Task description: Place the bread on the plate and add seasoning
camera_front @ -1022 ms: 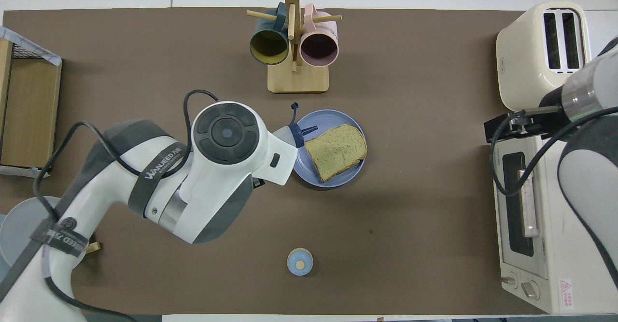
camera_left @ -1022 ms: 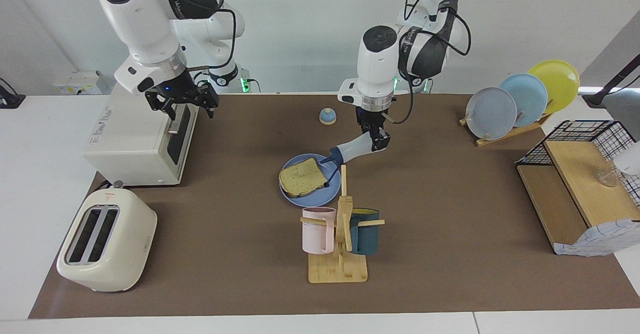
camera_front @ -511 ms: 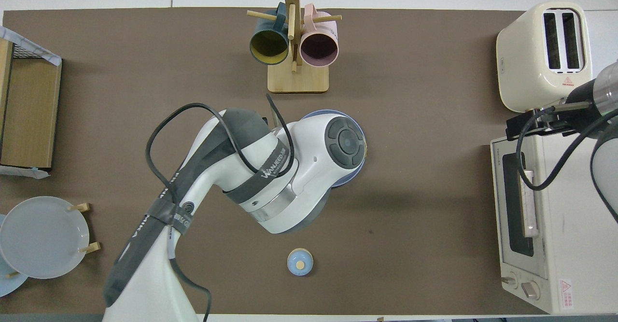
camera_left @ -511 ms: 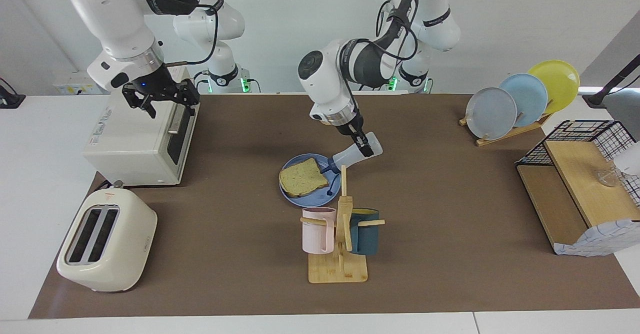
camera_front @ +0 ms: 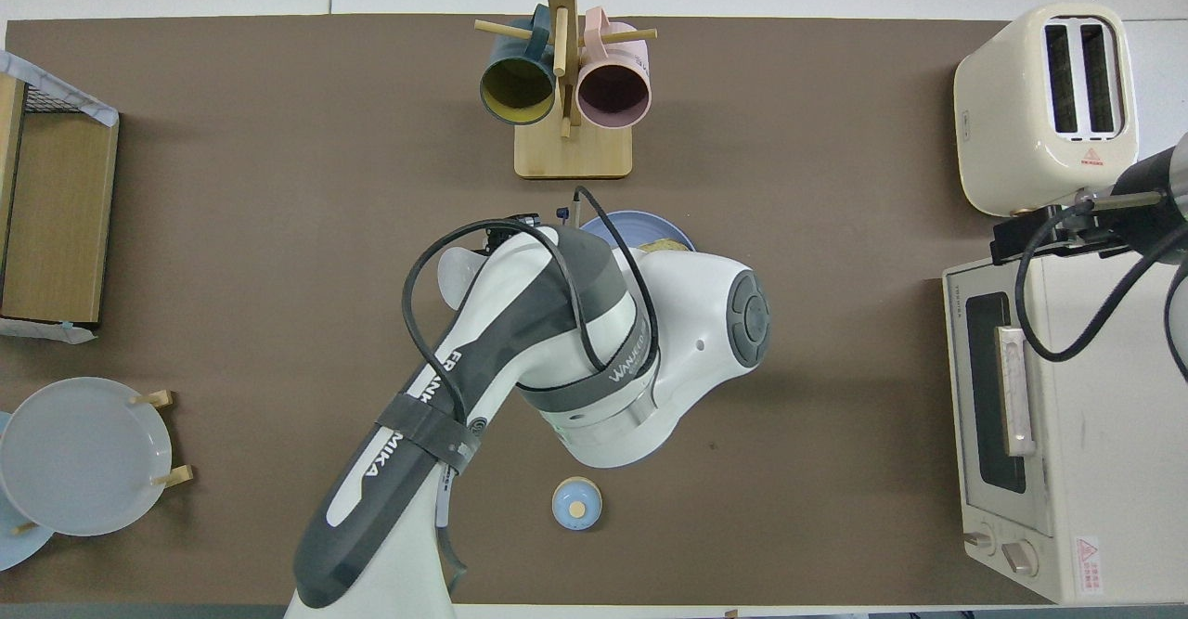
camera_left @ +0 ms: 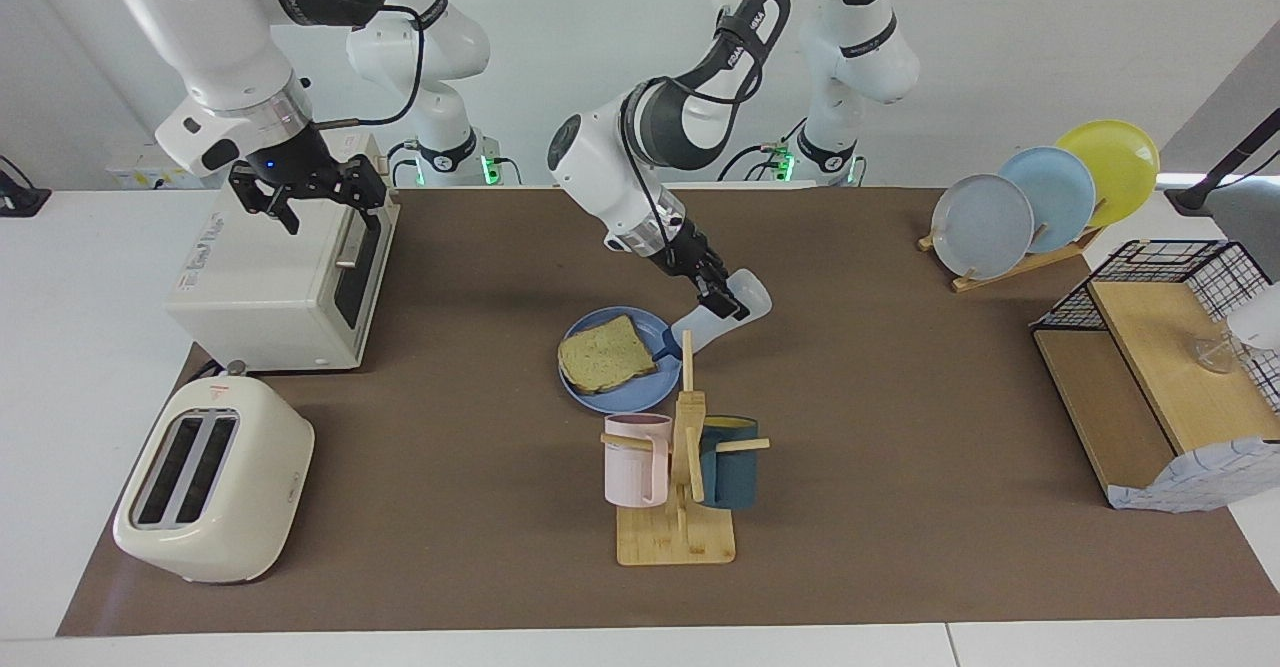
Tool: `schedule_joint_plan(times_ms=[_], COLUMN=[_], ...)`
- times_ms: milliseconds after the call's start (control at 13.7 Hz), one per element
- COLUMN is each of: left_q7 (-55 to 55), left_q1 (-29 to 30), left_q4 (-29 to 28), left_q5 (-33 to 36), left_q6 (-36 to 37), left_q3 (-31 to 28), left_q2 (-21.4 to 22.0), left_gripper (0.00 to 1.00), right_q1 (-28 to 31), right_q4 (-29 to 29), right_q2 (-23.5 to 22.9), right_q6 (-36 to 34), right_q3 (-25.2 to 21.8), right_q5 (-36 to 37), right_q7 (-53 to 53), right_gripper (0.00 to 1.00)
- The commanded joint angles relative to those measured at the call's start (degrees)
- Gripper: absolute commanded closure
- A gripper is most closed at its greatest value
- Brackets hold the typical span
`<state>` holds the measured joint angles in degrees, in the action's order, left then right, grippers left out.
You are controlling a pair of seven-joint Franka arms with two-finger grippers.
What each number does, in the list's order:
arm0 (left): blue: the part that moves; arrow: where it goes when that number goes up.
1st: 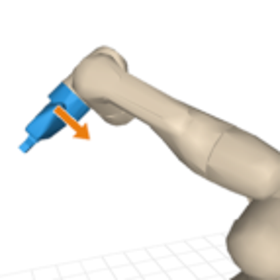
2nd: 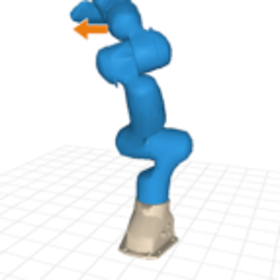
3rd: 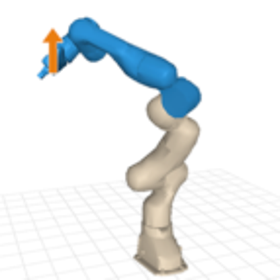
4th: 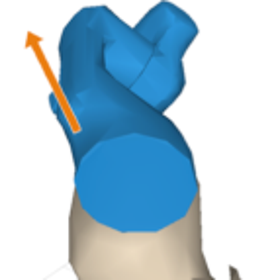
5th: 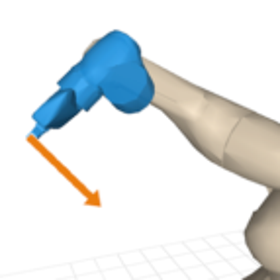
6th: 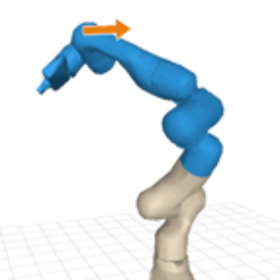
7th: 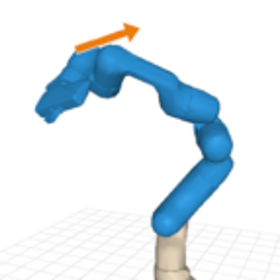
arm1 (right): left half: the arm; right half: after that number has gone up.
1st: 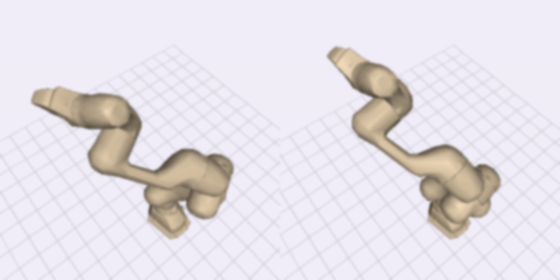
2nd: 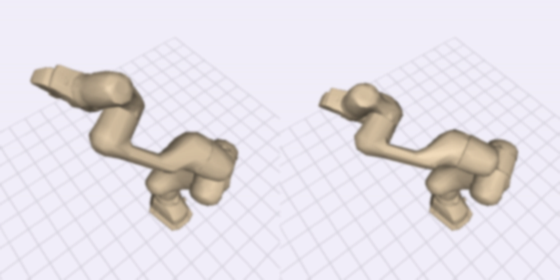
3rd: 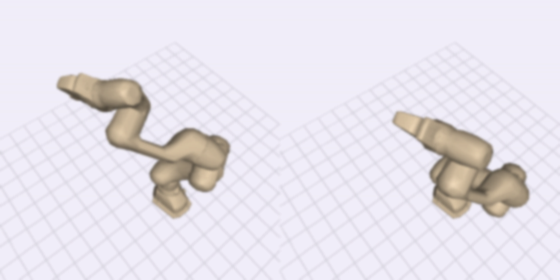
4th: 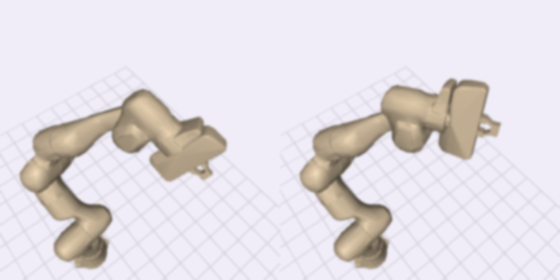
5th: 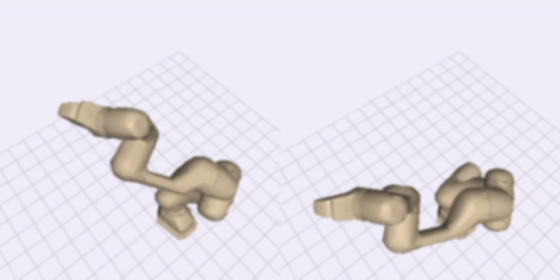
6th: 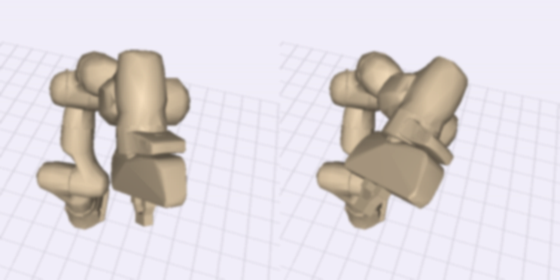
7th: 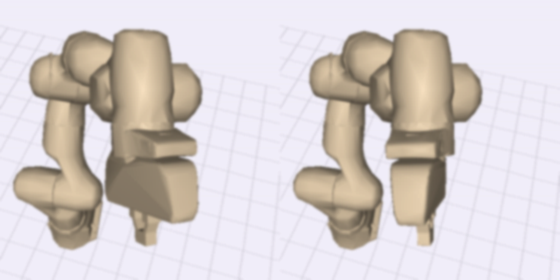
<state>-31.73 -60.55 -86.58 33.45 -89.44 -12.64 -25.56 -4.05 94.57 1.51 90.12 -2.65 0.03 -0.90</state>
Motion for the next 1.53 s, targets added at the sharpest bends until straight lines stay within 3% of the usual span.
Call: schedule_joint_plan(times_ms=[0,292,584,1168,1459], left_q7=[0.01,0.01,-0.43,-0.43,-0.35], left_q1=[-3.86,-2.73,2.98,-3.25,-1.94], left_q4=[2.20,2.03,0.09,4.66,4.67], left_q5=[1.18,1.88,5.40,2.77,3.03], left_q6=[2.51,0.59,-2.67,1.80,-0.38], left_q3=[-0.63,-0.90,-0.90,-0.64,-0.72], left_q2=[-0.55,-0.63,-0.63,-1.51,-1.86], left_gripper=[1.00,1.00,1.00,1.00,1.00], right_q1=[0.80,0.80,1.15,2.21,1.86], right_q4=[-0.35,-0.35,-0.35,-0.53,-0.53], right_q2=[-0.19,-0.01,0.43,0.25,0.43], right_q6=[-0.47,-1.70,-2.67,-2.76,-1.70], right_q3=[0.54,0.37,-0.51,-0.07,0.02], right_q5=[-0.03,-0.12,0.06,0.06,0.06], right_q7=[-1.83,-2.79,-3.06,-2.97,-2.97], right_gripper=[0.00,0.00,0.00,0.00,0.00])
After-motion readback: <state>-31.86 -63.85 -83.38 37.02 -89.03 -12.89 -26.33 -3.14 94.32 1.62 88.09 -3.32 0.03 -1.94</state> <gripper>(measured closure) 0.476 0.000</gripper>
